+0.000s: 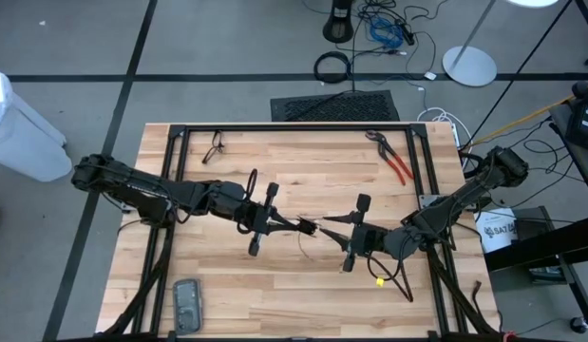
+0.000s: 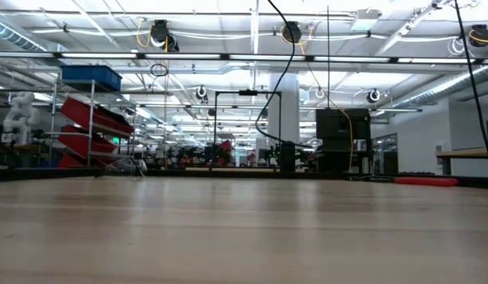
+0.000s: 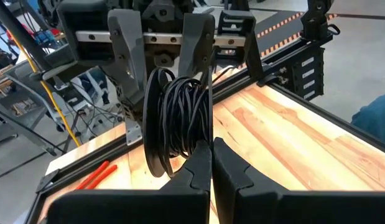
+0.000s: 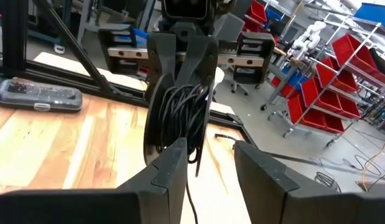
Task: Coil cords
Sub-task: Coil the black wire onto the spool
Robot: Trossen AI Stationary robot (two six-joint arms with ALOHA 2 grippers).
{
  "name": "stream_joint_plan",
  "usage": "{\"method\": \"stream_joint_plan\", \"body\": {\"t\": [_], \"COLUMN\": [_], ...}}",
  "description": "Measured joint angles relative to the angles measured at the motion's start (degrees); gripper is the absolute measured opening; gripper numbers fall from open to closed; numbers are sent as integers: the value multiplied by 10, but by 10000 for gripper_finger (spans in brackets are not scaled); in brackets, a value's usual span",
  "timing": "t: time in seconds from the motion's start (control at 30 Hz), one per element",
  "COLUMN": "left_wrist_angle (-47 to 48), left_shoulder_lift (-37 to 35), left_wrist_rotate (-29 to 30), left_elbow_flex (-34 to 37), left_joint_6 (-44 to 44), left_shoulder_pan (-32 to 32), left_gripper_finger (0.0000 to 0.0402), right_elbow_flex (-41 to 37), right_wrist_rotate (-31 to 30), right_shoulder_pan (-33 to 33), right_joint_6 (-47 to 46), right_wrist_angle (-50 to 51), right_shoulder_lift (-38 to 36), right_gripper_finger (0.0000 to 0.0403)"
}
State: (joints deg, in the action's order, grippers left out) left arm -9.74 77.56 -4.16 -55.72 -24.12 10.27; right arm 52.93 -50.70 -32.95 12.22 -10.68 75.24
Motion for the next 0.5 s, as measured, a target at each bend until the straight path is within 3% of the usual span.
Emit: {"method": "stream_joint_plan", "body": {"t": [0.17, 0.3, 0.5], "left_wrist_angle": [-2, -4, 0], "left_shoulder_lift": [0, 0, 0], "left_wrist_rotate": [0, 1, 3], "left_elbow_flex": [0, 0, 0], "left_joint_6": [0, 0, 2], "left_shoulder_pan": [0, 0, 0], "left_gripper_finger": [2, 2, 2], "right_elbow_flex": [0, 0, 0], "right_wrist_rotate": [2, 48, 58], "right_shoulder_pan": [8, 23, 36], "right_joint_6": [-8, -20, -19], "right_wrist_angle": [-1, -3, -7], "right_shoulder_lift": [0, 3, 15], "right_gripper_finger": [121, 116, 56]}}
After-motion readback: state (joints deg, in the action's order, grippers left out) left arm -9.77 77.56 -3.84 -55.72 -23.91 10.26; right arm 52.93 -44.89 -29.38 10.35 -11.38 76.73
